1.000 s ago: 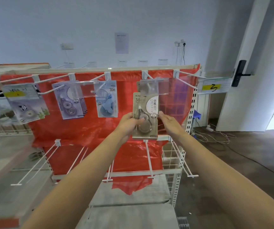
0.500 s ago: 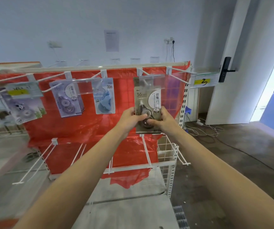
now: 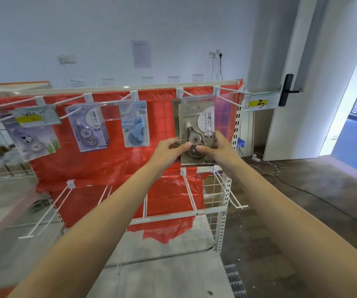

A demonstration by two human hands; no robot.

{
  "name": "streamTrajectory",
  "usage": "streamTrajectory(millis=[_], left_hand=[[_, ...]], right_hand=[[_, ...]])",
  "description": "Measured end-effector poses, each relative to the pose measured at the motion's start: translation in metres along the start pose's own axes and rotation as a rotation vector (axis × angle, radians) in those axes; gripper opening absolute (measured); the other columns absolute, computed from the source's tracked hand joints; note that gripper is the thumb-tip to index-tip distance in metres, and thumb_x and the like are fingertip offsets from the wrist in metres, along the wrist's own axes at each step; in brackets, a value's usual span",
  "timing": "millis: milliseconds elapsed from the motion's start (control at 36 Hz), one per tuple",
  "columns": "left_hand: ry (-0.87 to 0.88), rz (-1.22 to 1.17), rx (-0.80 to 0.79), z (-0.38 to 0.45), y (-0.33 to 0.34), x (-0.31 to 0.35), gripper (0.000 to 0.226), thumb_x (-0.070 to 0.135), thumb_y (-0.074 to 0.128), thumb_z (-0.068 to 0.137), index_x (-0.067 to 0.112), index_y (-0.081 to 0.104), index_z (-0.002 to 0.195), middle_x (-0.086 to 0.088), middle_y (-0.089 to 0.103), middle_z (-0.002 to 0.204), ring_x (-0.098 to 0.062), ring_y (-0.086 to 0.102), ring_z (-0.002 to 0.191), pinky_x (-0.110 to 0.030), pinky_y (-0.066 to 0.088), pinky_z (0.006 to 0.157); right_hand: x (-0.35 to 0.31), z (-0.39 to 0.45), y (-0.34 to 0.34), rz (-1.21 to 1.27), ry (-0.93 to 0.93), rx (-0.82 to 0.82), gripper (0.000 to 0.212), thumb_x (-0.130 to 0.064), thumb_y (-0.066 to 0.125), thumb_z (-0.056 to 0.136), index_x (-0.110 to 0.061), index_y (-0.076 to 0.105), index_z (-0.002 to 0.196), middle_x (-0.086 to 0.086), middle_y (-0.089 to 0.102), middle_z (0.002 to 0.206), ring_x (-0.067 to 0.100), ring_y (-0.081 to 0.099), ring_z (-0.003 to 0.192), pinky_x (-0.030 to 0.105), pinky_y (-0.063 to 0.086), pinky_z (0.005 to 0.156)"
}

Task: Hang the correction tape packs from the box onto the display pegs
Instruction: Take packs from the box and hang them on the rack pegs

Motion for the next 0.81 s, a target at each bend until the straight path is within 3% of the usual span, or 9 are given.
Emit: streamTrajectory(millis=[56, 139, 250, 361, 417, 556, 694, 806], left_hand=[[0.007, 0.015, -0.002, 0.000, 0.001, 0.002, 0.010, 0.018, 0.063, 0.091, 0.013, 0.063, 0.083, -0.003, 0.064, 0.080, -0.016, 0.061, 0.079, -0.031, 0.053, 0.077], [0.036, 0.072, 0.005, 0.000, 0.000, 0.001, 0.013, 0.021, 0.059, 0.094, 0.015, 0.063, 0.082, -0.007, 0.064, 0.083, -0.019, 0.061, 0.083, -0.041, 0.053, 0.084], [0.043, 0.178, -0.022, -0.003, -0.002, -0.008, 0.024, 0.020, 0.052, 0.098, 0.004, 0.061, 0.083, -0.019, 0.058, 0.083, -0.023, 0.052, 0.081, -0.048, 0.049, 0.084], [0.047, 0.201, -0.074, -0.010, 0.002, -0.015, 0.024, 0.011, 0.050, 0.098, 0.010, 0.052, 0.074, -0.014, 0.052, 0.080, -0.027, 0.062, 0.076, -0.030, 0.054, 0.067], [0.058, 0.218, -0.103, -0.013, 0.004, -0.018, 0.022, 0.010, 0.050, 0.098, 0.010, 0.053, 0.076, -0.013, 0.053, 0.078, -0.021, 0.066, 0.070, -0.028, 0.052, 0.067], [0.031, 0.255, -0.134, -0.015, 0.005, -0.030, 0.015, 0.007, 0.050, 0.098, 0.004, 0.054, 0.083, -0.009, 0.065, 0.076, -0.001, 0.065, 0.058, -0.018, 0.052, 0.061], [0.020, 0.355, -0.132, -0.017, 0.003, -0.039, 0.023, 0.006, 0.050, 0.098, 0.013, 0.054, 0.076, -0.001, 0.067, 0.075, -0.010, 0.065, 0.064, -0.020, 0.052, 0.061], [-0.010, 0.473, -0.126, -0.018, -0.001, -0.049, 0.015, 0.009, 0.052, 0.097, 0.009, 0.061, 0.086, -0.008, 0.069, 0.082, -0.014, 0.065, 0.068, -0.022, 0.053, 0.066]], right_hand=[[-0.001, 0.001, -0.001, 0.003, 0.018, 0.002, 0.034, -0.007, 0.068, 0.086, -0.012, 0.048, 0.113, 0.014, 0.065, 0.108, 0.028, 0.065, 0.100, 0.039, 0.057, 0.084], [-0.002, 0.001, -0.001, 0.008, 0.032, -0.005, 0.034, -0.006, 0.067, 0.087, -0.012, 0.048, 0.114, 0.006, 0.064, 0.096, 0.018, 0.064, 0.087, 0.029, 0.055, 0.073], [0.001, 0.002, 0.000, -0.009, 0.054, -0.004, 0.031, -0.008, 0.068, 0.087, -0.013, 0.048, 0.111, 0.002, 0.061, 0.093, 0.017, 0.061, 0.087, 0.036, 0.054, 0.080], [0.003, 0.003, 0.003, -0.013, 0.068, -0.020, 0.029, -0.009, 0.068, 0.087, -0.015, 0.049, 0.107, 0.018, 0.062, 0.103, 0.030, 0.063, 0.098, 0.042, 0.053, 0.086], [0.006, 0.004, 0.005, -0.006, 0.087, -0.037, 0.028, -0.010, 0.069, 0.086, -0.016, 0.050, 0.106, 0.028, 0.058, 0.117, 0.036, 0.063, 0.106, 0.047, 0.055, 0.089], [0.010, 0.009, 0.008, 0.026, 0.107, -0.044, 0.034, -0.008, 0.067, 0.087, -0.014, 0.048, 0.114, 0.016, 0.062, 0.114, 0.029, 0.064, 0.106, 0.041, 0.056, 0.087], [0.014, 0.017, 0.008, 0.001, 0.114, -0.021, 0.036, -0.008, 0.067, 0.087, -0.010, 0.048, 0.118, 0.005, 0.062, 0.105, 0.024, 0.063, 0.103, 0.041, 0.055, 0.089], [0.021, 0.028, 0.008, -0.031, 0.110, -0.004, 0.032, -0.010, 0.067, 0.088, -0.010, 0.048, 0.114, 0.005, 0.060, 0.103, 0.021, 0.061, 0.097, 0.032, 0.053, 0.082]])
Point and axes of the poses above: each hand's wrist, its own z-axis towards the middle knuckle, its own y-axis out of the palm, x = y × z, the point moved 10 cm from there along z, towards the middle knuckle
